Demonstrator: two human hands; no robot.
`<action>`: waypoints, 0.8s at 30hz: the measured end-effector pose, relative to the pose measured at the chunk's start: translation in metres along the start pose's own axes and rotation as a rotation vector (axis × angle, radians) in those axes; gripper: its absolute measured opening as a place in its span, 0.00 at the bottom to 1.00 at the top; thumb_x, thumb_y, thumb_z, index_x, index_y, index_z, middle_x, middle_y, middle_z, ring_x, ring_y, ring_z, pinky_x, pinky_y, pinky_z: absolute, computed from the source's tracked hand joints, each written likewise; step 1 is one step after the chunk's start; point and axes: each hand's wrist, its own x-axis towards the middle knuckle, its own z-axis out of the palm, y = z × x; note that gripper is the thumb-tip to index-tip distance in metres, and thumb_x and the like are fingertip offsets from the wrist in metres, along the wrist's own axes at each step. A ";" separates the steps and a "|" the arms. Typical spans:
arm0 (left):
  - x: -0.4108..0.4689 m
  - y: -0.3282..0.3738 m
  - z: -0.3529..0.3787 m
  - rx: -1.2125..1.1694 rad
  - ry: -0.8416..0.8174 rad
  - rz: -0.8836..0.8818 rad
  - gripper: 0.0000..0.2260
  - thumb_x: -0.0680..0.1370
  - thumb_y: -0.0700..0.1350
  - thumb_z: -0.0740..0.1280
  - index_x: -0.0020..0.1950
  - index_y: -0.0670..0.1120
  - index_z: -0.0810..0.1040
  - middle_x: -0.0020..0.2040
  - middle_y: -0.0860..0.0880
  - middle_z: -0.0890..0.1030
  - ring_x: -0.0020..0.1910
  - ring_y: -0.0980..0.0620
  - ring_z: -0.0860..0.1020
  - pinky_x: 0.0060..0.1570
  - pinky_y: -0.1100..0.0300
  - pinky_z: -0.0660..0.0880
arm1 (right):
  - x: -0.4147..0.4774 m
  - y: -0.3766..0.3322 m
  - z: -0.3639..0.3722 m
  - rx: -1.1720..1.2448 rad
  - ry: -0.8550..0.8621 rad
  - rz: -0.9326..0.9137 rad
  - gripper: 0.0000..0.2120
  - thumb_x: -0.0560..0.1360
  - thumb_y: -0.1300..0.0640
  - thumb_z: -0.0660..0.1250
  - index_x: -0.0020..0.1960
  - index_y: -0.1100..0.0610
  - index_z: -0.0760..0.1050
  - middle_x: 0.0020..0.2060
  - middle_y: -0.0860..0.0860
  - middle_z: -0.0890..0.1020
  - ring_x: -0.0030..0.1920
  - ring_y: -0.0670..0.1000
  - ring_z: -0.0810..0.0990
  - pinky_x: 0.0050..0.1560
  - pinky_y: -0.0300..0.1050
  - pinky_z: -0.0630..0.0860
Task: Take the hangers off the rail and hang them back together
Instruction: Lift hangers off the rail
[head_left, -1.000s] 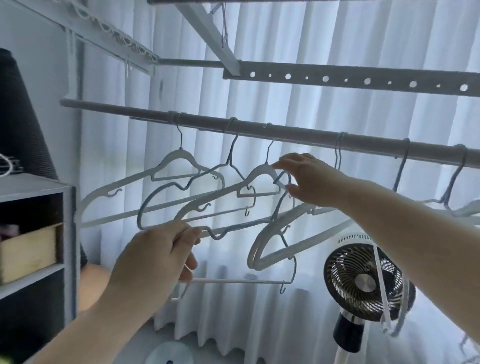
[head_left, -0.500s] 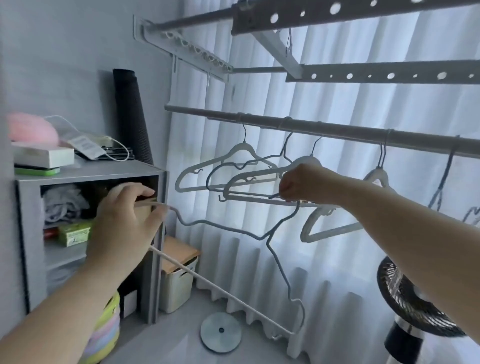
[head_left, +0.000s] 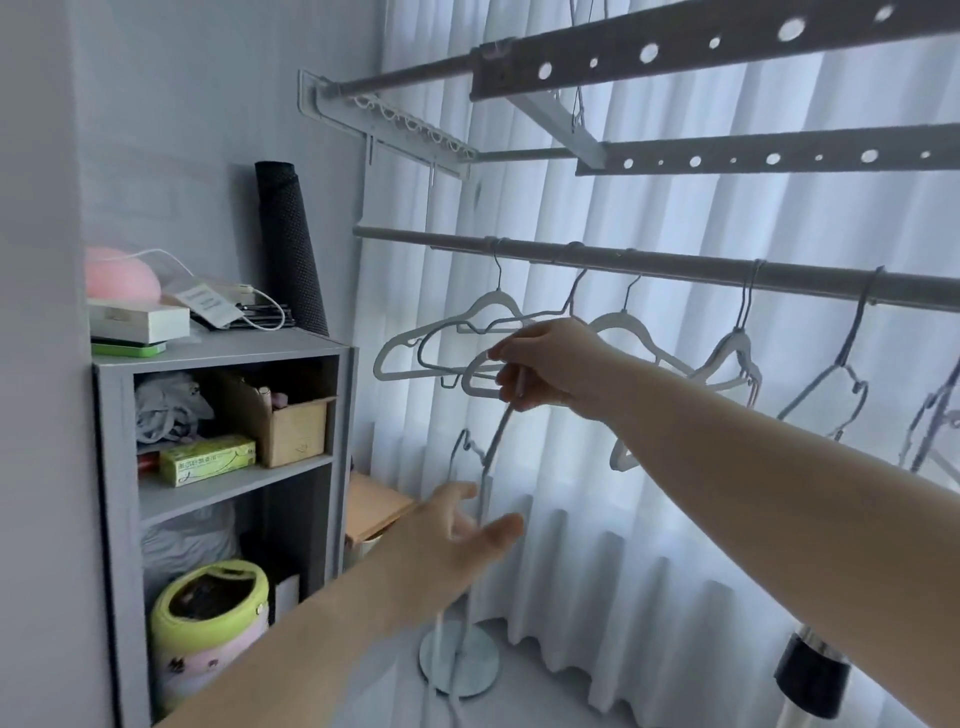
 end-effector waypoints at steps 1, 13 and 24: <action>-0.002 0.001 0.003 -0.007 -0.034 -0.018 0.34 0.72 0.62 0.60 0.73 0.48 0.55 0.48 0.54 0.80 0.41 0.61 0.77 0.39 0.69 0.71 | 0.000 0.001 0.001 0.034 0.004 0.018 0.05 0.76 0.68 0.60 0.43 0.64 0.73 0.25 0.55 0.74 0.14 0.43 0.74 0.19 0.33 0.75; 0.019 -0.004 -0.016 -0.230 -0.002 -0.072 0.15 0.81 0.41 0.55 0.67 0.47 0.67 0.22 0.50 0.79 0.12 0.57 0.62 0.13 0.67 0.60 | 0.025 0.022 -0.039 -0.519 0.279 -0.032 0.11 0.79 0.58 0.56 0.48 0.61 0.76 0.35 0.55 0.81 0.25 0.45 0.80 0.36 0.43 0.76; 0.087 0.040 -0.007 -0.476 -0.073 0.069 0.09 0.80 0.39 0.55 0.52 0.47 0.74 0.16 0.50 0.72 0.10 0.57 0.58 0.16 0.71 0.54 | 0.022 0.058 -0.125 -1.471 0.268 0.258 0.20 0.76 0.53 0.59 0.67 0.55 0.68 0.66 0.54 0.71 0.71 0.58 0.60 0.69 0.51 0.58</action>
